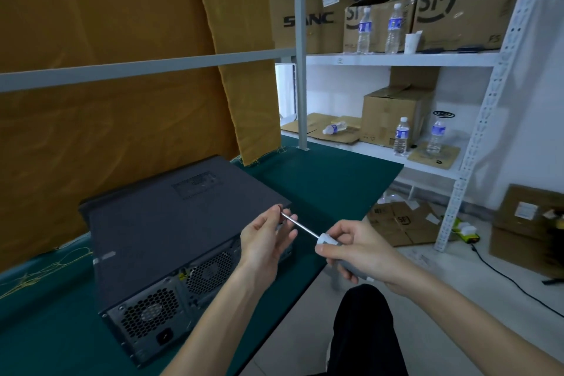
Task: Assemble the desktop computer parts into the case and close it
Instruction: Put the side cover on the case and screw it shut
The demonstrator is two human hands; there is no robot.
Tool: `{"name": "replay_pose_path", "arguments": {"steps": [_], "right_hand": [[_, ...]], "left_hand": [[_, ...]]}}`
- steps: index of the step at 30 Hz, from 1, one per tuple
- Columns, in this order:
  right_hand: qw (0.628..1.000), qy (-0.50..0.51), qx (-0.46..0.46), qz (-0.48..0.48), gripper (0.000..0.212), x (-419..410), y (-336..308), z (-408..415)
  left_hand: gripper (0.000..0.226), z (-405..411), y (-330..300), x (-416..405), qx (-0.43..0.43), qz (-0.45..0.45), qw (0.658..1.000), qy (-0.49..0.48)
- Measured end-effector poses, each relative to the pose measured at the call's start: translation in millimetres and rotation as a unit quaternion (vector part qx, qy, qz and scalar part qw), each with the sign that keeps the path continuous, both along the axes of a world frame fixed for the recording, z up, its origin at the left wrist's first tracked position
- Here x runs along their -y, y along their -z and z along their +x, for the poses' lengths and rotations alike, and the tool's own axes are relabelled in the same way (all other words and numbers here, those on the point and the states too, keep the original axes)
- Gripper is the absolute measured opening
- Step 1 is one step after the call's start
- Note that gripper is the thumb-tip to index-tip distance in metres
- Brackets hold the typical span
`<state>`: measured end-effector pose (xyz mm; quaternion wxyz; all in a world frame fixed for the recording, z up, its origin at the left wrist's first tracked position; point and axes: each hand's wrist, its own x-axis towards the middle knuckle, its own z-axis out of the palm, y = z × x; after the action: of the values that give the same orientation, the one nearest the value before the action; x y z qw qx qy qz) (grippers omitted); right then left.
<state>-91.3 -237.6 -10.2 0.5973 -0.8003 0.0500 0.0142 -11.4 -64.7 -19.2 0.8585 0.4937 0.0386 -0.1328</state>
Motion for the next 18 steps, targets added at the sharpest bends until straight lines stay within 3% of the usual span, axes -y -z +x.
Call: {"name": "replay_pose_path", "arguments": {"steps": [8,18], "right_hand": [[1.0,0.022,-0.011,-0.002,0.029,6,0,-4],[0.999,0.022,-0.025,-0.021,0.032,8,-3,-5]], "left_hand": [[0.03,-2,7,11,-0.045,-0.062,0.997,0.033],[0.01,-3,10,17,-0.163,-0.21,0.961,0.078]]}}
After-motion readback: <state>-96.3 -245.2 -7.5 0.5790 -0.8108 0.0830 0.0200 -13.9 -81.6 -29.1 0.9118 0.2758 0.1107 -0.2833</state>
